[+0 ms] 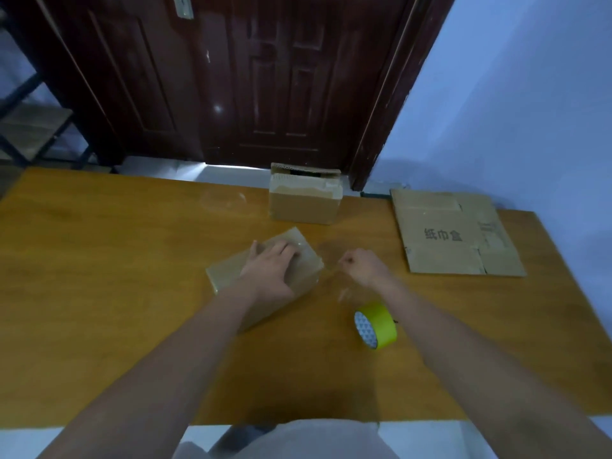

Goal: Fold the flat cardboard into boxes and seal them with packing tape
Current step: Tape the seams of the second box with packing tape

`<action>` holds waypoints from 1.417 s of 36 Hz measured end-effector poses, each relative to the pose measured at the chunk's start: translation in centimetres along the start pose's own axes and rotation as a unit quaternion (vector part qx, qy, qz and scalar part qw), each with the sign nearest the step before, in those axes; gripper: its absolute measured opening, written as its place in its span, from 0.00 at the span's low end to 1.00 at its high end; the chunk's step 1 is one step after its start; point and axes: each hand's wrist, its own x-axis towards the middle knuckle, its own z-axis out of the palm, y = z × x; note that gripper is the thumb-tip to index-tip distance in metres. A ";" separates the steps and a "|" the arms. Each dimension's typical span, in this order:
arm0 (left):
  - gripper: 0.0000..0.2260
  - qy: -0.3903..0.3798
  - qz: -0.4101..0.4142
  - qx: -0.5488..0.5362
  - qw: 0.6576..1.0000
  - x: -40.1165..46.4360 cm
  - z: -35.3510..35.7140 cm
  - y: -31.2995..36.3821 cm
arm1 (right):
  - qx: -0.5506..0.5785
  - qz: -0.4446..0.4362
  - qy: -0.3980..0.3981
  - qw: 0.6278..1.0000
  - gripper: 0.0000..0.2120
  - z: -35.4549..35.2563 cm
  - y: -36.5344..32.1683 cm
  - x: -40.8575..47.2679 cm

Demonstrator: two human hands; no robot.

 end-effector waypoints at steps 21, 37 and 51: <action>0.36 0.076 0.071 -0.025 0.994 -1.8 2.2 -0.8 | -0.010 0.172 -0.050 0.984 0.10 5.9 3.4 0.7; 0.34 0.078 0.070 -0.067 0.992 -1.4 2.4 -1.2 | 0.131 0.107 0.053 0.984 0.17 4.1 2.2 -1.3; 0.29 0.180 -0.031 -0.253 0.950 1.2 0.2 2.7 | 0.270 -0.067 0.092 0.956 0.07 -4.1 -2.8 -4.4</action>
